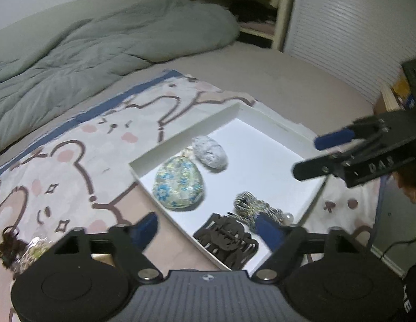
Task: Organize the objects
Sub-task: 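Open both tools to release the claw clip and cord in the box, then move both open tools back toward the remaining pile on the sheet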
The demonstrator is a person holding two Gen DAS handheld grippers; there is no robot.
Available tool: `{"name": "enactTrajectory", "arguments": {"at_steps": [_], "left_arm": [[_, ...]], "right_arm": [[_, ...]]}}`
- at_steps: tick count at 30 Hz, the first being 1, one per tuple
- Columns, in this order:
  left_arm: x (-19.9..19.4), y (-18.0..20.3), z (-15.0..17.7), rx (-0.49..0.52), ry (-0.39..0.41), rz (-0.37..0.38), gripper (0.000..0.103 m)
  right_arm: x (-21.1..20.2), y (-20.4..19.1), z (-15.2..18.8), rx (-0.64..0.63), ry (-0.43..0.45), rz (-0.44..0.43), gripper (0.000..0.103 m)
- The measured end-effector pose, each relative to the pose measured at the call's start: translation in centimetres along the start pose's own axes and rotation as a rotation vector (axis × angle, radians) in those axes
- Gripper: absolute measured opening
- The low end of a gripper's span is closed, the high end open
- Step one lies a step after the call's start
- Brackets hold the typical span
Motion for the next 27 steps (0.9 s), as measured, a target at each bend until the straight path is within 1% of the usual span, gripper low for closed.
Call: {"name": "enactTrajectory", "arguments": {"at_steps": [1, 2, 5, 9, 13, 15, 18, 21, 27], "left_arm": [[-0.3, -0.2, -0.1, -0.017, 0.011, -0.006, 0.095], [-0.7, -0.3, 0.0, -0.031, 0.02, -0.01, 0.098], [-1.5, -0.7, -0.1, -0.075, 0.043, -0.02, 0.103], [-2.3, -1.0, 0.0, -0.139, 0.066, -0.03, 0.103], [-2.6, -1.4, 0.1, -0.19, 0.082, -0.04, 0.103], [-2.6, -1.6, 0.2, -0.211, 0.09, -0.051, 0.103], [-2.7, -2.1, 0.4, -0.248, 0.099, -0.062, 0.103], [-2.6, -2.5, 0.6, -0.264, 0.099, -0.067, 0.103], [-3.1, -3.2, 0.8, -0.259, 0.125, -0.095, 0.103]], "right_arm": [[-0.2, 0.0, 0.0, -0.007, 0.005, 0.009, 0.083], [-0.4, -0.1, 0.0, -0.012, 0.009, 0.016, 0.083], [-1.1, 0.0, 0.2, -0.008, 0.023, 0.027, 0.085], [-1.9, 0.0, 0.3, -0.017, 0.039, 0.045, 0.09], [-2.7, 0.0, 0.4, -0.014, 0.061, 0.053, 0.099], [-2.9, 0.0, 0.6, -0.011, 0.072, 0.054, 0.102], [-3.0, -0.1, 0.8, -0.012, 0.082, 0.068, 0.103], [-3.0, -0.2, 0.9, -0.019, 0.088, 0.083, 0.103], [-2.8, 0.1, 0.9, 0.0, 0.095, 0.094, 0.103]]}}
Point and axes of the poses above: each gripper's, at about its wrist camera, not at the fingertips, and x roughly the way its jaws point, y to its right, z to its underside, the point moved 2 cm from there along x, roughly the way its jaws point, and after that the axes turned 15 degrees about -x, right-handed, at the moved point
